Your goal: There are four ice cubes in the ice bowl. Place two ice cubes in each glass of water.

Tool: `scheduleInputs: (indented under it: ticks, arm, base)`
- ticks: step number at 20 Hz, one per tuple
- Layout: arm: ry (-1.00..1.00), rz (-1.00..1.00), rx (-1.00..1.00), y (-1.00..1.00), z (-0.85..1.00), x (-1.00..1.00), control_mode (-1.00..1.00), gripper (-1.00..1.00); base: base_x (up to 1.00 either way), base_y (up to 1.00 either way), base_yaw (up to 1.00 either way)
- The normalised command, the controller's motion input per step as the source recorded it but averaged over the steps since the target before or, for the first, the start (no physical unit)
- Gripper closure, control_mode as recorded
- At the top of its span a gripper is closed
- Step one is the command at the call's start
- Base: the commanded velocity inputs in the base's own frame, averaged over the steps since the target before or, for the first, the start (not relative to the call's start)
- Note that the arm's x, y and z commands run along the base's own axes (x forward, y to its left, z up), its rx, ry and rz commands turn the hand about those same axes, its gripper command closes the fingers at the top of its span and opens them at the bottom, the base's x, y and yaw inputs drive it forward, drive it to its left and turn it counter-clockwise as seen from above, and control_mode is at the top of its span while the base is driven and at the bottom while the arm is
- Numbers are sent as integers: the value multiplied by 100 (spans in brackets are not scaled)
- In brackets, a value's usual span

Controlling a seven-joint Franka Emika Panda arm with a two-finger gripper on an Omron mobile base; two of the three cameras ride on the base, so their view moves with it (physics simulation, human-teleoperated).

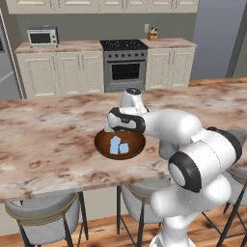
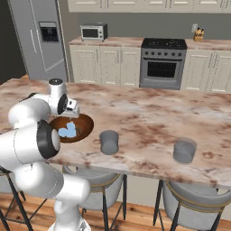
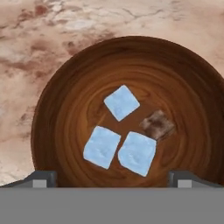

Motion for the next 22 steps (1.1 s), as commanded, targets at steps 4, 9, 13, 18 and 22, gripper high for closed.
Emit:
scheduleInputs:
  ticks: [4,9,13,18,22]
  arm:
    - [0,24,-9,0,-35,0,-100,-100]
    - [0,21,-4,0,-30,17,-100,-100]
    - [0,15,-1,0,-23,36,-100,-100]
    - [0,7,-5,0,-17,36,-100,-100]
    - [0,3,-6,2,-12,24,-100,-100]
  base:
    - [0,0,0]
    - [0,0,0]
    - [0,0,0]
    - [0,0,0]
    - [0,0,0]
